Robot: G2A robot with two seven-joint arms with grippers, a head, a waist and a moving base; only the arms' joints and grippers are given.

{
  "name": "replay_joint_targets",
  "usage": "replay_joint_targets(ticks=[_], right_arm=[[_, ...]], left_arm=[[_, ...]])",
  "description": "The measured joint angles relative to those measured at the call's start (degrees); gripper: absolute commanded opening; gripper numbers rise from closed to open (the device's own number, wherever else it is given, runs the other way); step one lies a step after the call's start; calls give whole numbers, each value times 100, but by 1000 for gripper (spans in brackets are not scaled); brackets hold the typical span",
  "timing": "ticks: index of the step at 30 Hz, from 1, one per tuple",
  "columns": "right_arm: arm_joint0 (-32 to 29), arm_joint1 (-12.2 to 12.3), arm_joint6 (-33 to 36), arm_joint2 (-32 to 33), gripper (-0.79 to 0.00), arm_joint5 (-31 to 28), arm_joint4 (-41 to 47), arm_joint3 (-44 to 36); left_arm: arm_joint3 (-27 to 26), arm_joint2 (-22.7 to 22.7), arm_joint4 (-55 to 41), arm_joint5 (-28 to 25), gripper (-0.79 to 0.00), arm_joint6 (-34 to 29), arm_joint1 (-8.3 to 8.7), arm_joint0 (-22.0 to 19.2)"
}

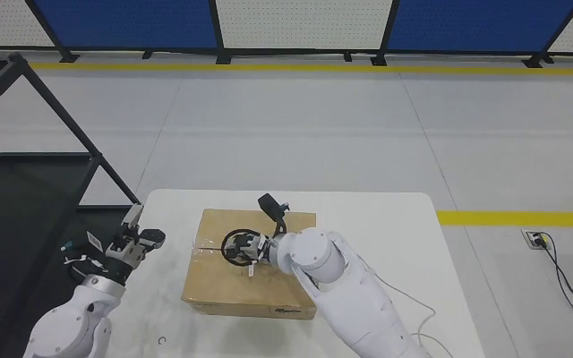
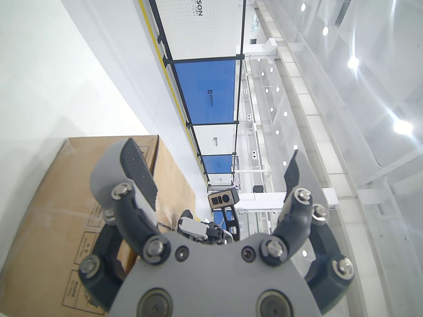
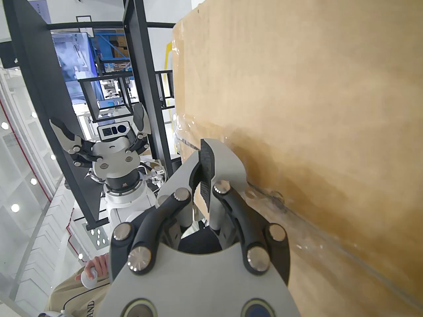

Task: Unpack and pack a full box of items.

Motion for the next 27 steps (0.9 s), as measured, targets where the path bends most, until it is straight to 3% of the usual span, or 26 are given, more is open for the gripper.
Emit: replay_joint_targets(ticks=[10,27], right_arm=[[506,-280,-82,-400,-785,-308,440,962],[1406,-1079,-543,-1115,-785,-1231,1242,2521]], left_arm=[[25,-212,-72,-68,0,-32,7,103],[47,-561,-392,-274,0,80,-16,472]])
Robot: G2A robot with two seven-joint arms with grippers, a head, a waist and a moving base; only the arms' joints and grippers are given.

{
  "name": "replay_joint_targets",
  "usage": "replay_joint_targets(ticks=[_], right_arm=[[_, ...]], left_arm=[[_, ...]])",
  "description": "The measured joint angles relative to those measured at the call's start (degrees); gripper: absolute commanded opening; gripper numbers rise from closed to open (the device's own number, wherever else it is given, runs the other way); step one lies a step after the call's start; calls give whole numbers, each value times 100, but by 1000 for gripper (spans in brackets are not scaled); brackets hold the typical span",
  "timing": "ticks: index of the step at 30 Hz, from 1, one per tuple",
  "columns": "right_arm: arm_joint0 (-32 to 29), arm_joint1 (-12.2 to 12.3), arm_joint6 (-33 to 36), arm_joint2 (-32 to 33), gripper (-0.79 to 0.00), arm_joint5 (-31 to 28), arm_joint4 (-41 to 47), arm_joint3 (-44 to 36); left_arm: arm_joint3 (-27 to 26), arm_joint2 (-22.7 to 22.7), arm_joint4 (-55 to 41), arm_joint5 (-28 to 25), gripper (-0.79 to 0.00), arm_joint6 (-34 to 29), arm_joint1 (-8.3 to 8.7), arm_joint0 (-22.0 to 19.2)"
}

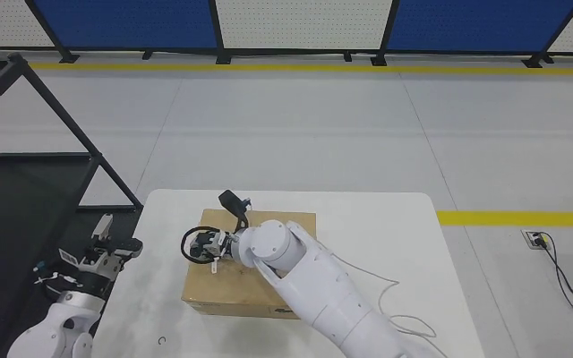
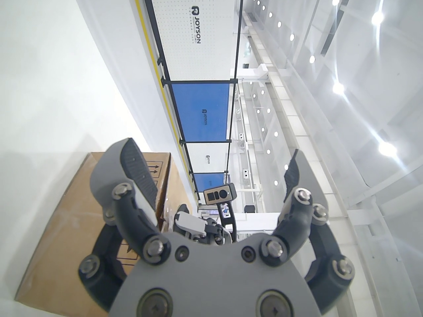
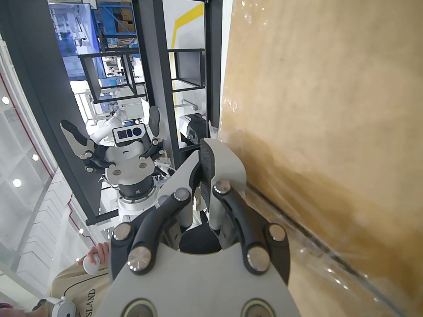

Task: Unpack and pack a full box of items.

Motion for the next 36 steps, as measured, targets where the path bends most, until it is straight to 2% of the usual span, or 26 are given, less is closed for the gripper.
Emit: replay_joint_targets(ticks=[5,9,14,19,25,28,36], right_arm=[[253,-201,-11,-119,-785,63,47,493],[352,-253,-14,-77,-785,29,71,820],[286,-190,-196,98,-785,-120,60,964],[85,-55,-341,249,-785,23,-103,789],[-406,212,-425,584,-785,224,-267,-22],[-813,389,-512,808,-785,308,-463,-757],[-2080,867,-270,1436,-785,1071,-1369,-3125]], left_arm=[[-9,-43,-40,-21,0,-11,-6,39],[6,-30,-42,-9,0,-66,-9,22],[64,59,61,44,0,-191,-3,-147],[147,135,184,112,0,-337,9,-363],[269,273,322,185,0,-500,20,-621],[311,349,377,211,0,-553,20,-701],[325,454,439,234,0,-582,18,-785]])
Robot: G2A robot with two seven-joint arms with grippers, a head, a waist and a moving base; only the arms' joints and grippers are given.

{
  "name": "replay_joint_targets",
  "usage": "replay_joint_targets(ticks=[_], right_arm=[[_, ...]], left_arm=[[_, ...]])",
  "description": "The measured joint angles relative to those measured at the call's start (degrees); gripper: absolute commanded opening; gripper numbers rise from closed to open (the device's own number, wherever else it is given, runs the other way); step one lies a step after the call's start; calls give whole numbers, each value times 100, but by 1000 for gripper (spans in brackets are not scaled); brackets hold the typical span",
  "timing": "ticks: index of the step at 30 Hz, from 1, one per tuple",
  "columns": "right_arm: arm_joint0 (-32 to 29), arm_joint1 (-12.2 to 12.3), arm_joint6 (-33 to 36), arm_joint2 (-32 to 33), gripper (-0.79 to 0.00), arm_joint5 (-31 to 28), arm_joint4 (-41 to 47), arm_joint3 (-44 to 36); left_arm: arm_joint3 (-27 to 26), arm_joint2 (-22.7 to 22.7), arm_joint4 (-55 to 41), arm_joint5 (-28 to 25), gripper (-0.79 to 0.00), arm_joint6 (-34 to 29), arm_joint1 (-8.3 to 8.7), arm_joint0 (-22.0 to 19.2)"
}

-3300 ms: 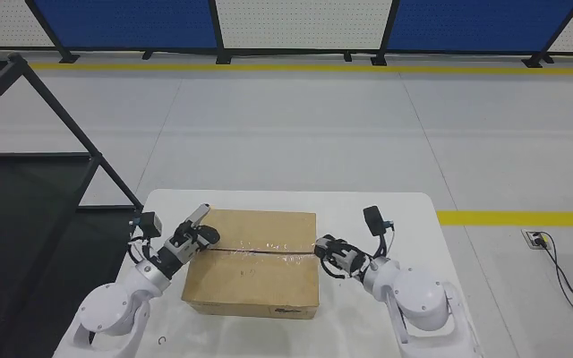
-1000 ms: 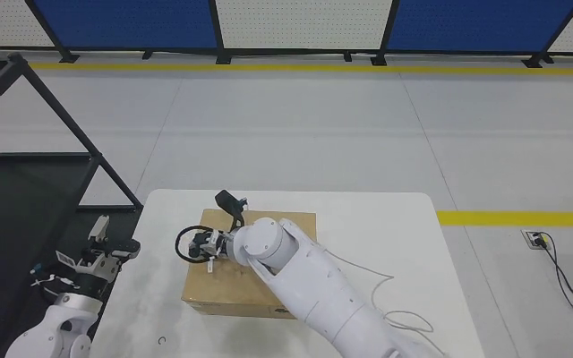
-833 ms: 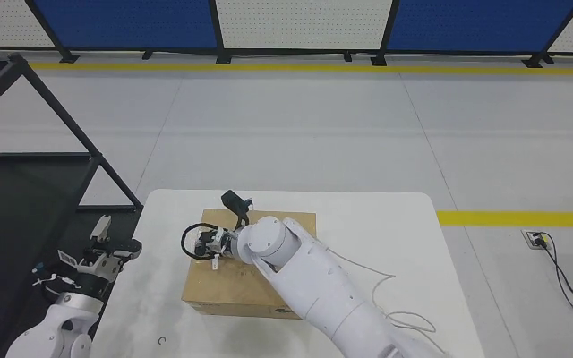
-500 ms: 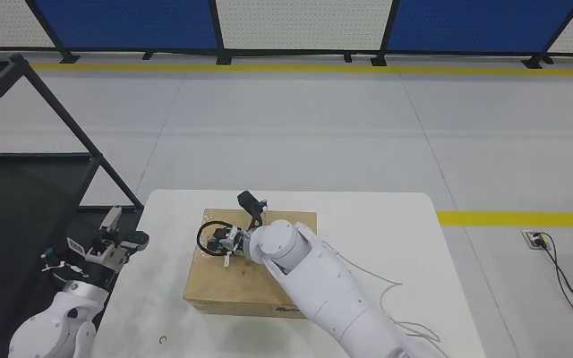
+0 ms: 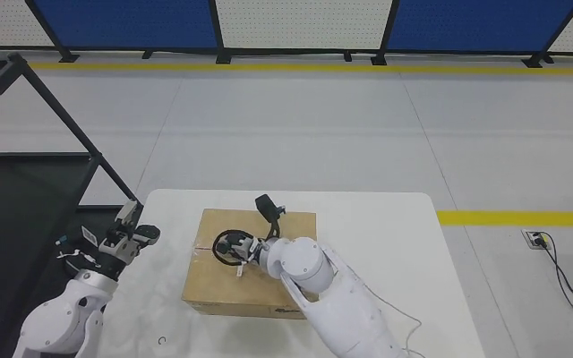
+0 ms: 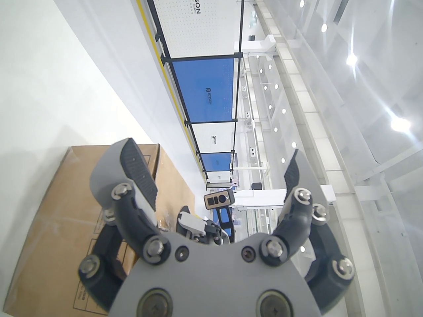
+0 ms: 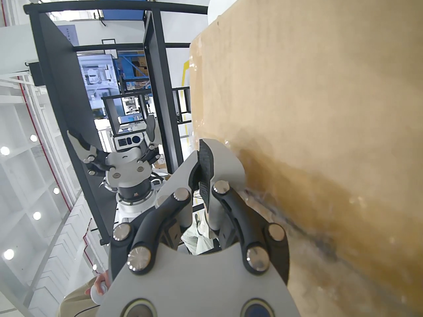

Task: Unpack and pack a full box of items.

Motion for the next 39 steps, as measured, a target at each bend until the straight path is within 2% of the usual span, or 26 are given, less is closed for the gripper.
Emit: replay_joint_targets(ticks=[6,17,32,39], right_arm=[[-553,215,327,277,-785,596,-657,-1062],[-843,426,616,552,-785,1730,-1456,-1523],[-2221,734,336,1549,-785,2053,-1764,-3224],[-2773,835,187,2000,-785,1892,-1655,-3834]], left_arm=[[-59,40,21,19,0,18,-3,22],[-166,132,89,42,0,-2,-8,24],[-324,289,169,39,0,-64,-17,19],[-423,301,181,27,0,-20,-21,61]])
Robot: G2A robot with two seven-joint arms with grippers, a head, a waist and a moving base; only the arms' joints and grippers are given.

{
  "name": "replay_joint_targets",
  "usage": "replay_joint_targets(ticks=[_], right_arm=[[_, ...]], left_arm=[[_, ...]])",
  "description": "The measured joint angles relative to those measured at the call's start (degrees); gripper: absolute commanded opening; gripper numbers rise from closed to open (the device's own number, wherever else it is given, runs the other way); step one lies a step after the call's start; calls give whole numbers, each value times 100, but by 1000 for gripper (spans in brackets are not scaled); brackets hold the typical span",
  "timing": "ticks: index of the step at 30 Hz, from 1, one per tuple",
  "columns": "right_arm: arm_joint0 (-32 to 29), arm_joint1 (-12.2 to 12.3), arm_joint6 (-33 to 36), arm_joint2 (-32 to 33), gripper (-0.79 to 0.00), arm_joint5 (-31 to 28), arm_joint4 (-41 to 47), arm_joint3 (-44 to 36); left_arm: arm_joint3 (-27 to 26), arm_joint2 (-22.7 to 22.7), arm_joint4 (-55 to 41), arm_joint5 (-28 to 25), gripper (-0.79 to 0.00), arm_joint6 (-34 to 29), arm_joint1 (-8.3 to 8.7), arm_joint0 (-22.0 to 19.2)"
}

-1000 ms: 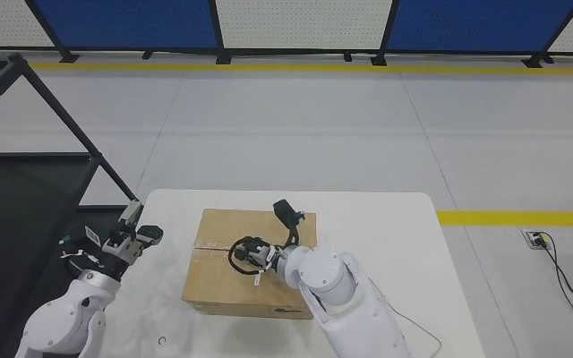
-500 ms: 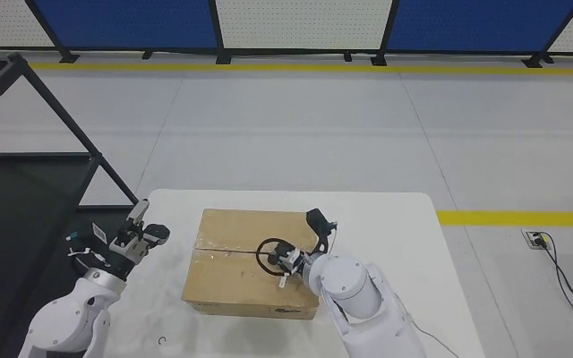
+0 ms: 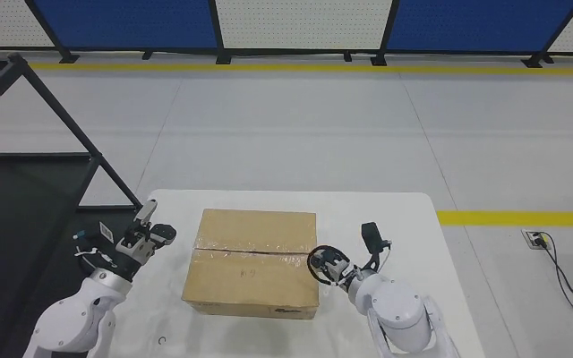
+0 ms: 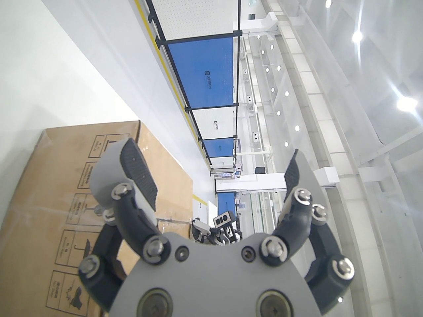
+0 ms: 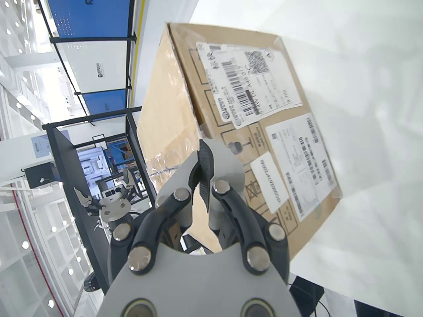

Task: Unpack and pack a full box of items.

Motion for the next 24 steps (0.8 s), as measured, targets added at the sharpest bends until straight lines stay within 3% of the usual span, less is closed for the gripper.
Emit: replay_joint_targets(ticks=[4,6,7,13,14,20,24], right_arm=[[-399,37,-322,357,-785,-363,257,-433],[-635,52,-548,612,-542,-739,517,-634],[-738,60,-644,734,0,-949,634,-699],[-1174,84,-1149,1313,0,-2403,1416,-753],[-1170,83,-1144,1307,-385,-2403,1389,-751],[-1165,83,-1137,1298,-102,-2240,1355,-753],[-1165,83,-1137,1298,-16,-2242,1356,-753]], left_arm=[[-102,-22,5,-49,0,112,-6,23],[-161,-50,-94,-79,0,195,-15,28],[-188,-69,-150,-84,0,232,-18,29],[-381,-192,-211,-125,0,566,-32,70],[-400,-200,-198,-133,0,613,-34,78],[-399,-199,-197,-134,-1,613,-34,79],[-399,-199,-198,-134,0,612,-34,78]])
